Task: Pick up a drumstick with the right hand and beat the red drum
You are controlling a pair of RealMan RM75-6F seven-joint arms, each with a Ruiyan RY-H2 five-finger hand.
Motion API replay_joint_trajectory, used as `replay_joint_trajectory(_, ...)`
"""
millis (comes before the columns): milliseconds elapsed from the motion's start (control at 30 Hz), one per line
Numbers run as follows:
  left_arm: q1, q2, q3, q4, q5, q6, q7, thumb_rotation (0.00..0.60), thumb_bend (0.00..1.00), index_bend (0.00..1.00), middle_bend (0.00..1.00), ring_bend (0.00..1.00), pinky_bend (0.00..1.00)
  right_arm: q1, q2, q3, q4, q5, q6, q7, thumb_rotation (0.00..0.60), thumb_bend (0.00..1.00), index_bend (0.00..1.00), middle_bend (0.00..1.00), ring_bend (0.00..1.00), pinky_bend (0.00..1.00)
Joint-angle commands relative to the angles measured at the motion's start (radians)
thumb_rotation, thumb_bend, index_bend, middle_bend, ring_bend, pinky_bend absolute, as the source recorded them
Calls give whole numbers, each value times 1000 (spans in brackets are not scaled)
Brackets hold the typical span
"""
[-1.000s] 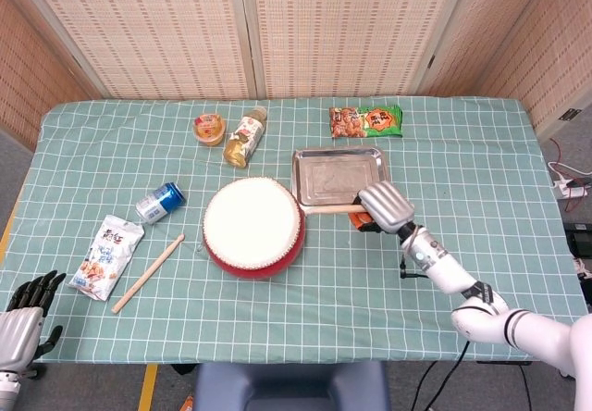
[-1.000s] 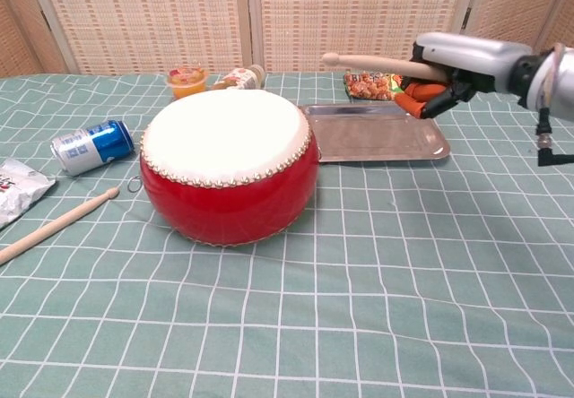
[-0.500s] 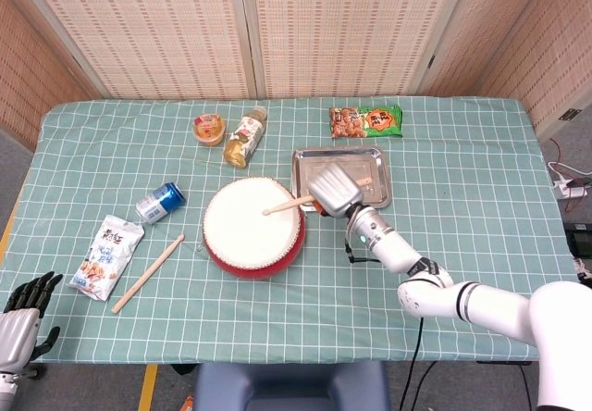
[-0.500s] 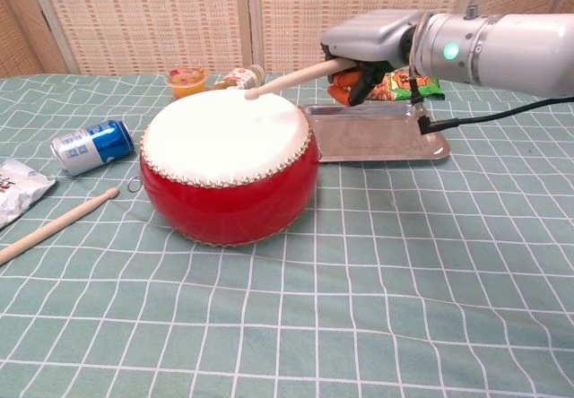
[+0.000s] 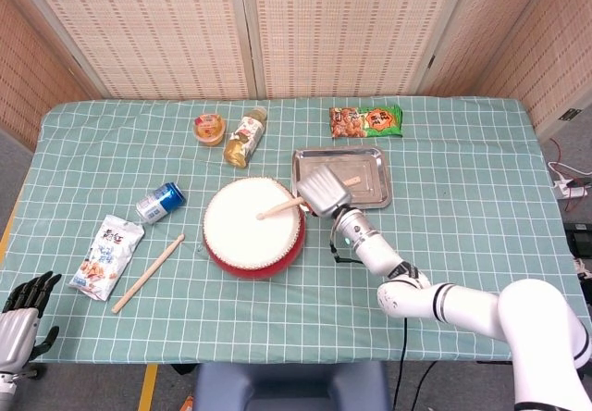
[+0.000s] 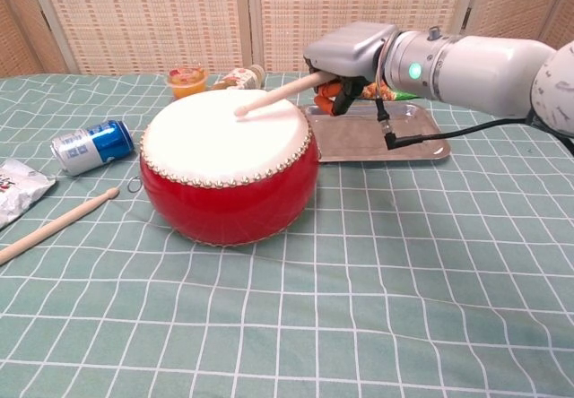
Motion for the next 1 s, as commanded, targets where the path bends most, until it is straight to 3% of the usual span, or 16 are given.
replay_joint_trajectory(33, -1, 0, 0, -2, 1, 0, 3, 600, 346, 0, 0, 0, 16, -70, 6, 93, -47, -17, 29, 299, 544, 684, 1000, 1000, 1000, 1000)
replay_joint_trajectory(200, -2, 3, 0, -10, 6, 3, 11, 600, 345, 0, 0, 0, 16, -90, 10, 54, 0, -64, -18, 371, 544, 683, 1000, 1000, 1000, 1000)
replay_joint_trajectory(400, -3, 7, -1, -21, 5, 3, 22, 600, 344, 0, 0, 0, 16, -58, -30, -71, 123, -162, -16, 160, 543, 684, 1000, 1000, 1000, 1000)
replay_joint_trajectory(467, -3, 7, -1, -23, 4, 3, 23, 600, 344, 0, 0, 0, 16, -53, -46, -88, 147, -170, -4, 101, 543, 684, 1000, 1000, 1000, 1000)
replay_joint_trajectory(567, -2, 7, -1, -24, 1, 1, 25, 600, 345, 0, 0, 0, 16, -65, -62, -59, 143, -153, 26, 124, 543, 685, 1000, 1000, 1000, 1000)
replay_joint_trajectory(800, 0, 11, -3, -21, -2, 5, 19, 600, 344, 0, 0, 0, 16, -129, -45, 69, 71, -191, 120, 491, 544, 685, 1000, 1000, 1000, 1000)
replay_joint_trajectory(900, -1, 10, -1, -21, 1, 3, 19, 600, 344, 0, 0, 0, 16, -142, -32, 77, 62, -210, 110, 578, 544, 684, 1000, 1000, 1000, 1000)
replay_joint_trajectory(1000, -3, 8, -1, -24, 5, 2, 21, 600, 345, 0, 0, 0, 16, -141, -39, 50, 91, -240, 93, 583, 544, 684, 1000, 1000, 1000, 1000)
